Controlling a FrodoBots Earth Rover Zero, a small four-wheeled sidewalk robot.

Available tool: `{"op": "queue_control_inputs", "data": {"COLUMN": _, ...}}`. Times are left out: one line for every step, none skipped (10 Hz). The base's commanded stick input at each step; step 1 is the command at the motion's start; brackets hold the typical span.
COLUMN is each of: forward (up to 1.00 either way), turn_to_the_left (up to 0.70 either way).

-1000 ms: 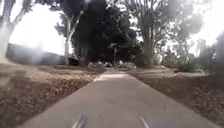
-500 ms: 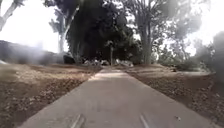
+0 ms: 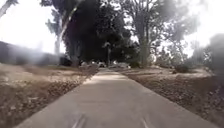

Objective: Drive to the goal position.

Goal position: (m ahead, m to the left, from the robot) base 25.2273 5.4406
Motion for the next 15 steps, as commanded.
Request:
{"op": "queue_control_inputs", "data": {"forward": 0.7, "turn_to_the_left": 0.0}}
{"op": "queue_control_inputs", "data": {"forward": 0.7, "turn_to_the_left": 0.0}}
{"op": "queue_control_inputs", "data": {"forward": 0.7, "turn_to_the_left": 0.0}}
{"op": "queue_control_inputs", "data": {"forward": 0.7, "turn_to_the_left": 0.0}}
{"op": "queue_control_inputs", "data": {"forward": 0.7, "turn_to_the_left": 0.0}}
{"op": "queue_control_inputs", "data": {"forward": 0.7, "turn_to_the_left": 0.0}}
{"op": "queue_control_inputs", "data": {"forward": 0.7, "turn_to_the_left": 0.0}}
{"op": "queue_control_inputs", "data": {"forward": 0.7, "turn_to_the_left": 0.0}}
{"op": "queue_control_inputs", "data": {"forward": 0.7, "turn_to_the_left": 0.0}}
{"op": "queue_control_inputs", "data": {"forward": 0.7, "turn_to_the_left": 0.0}}
{"op": "queue_control_inputs", "data": {"forward": 0.7, "turn_to_the_left": 0.0}}
{"op": "queue_control_inputs", "data": {"forward": 0.7, "turn_to_the_left": 0.0}}
{"op": "queue_control_inputs", "data": {"forward": 0.7, "turn_to_the_left": 0.0}}
{"op": "queue_control_inputs", "data": {"forward": 0.7, "turn_to_the_left": 0.0}}
{"op": "queue_control_inputs", "data": {"forward": 0.7, "turn_to_the_left": 0.0}}
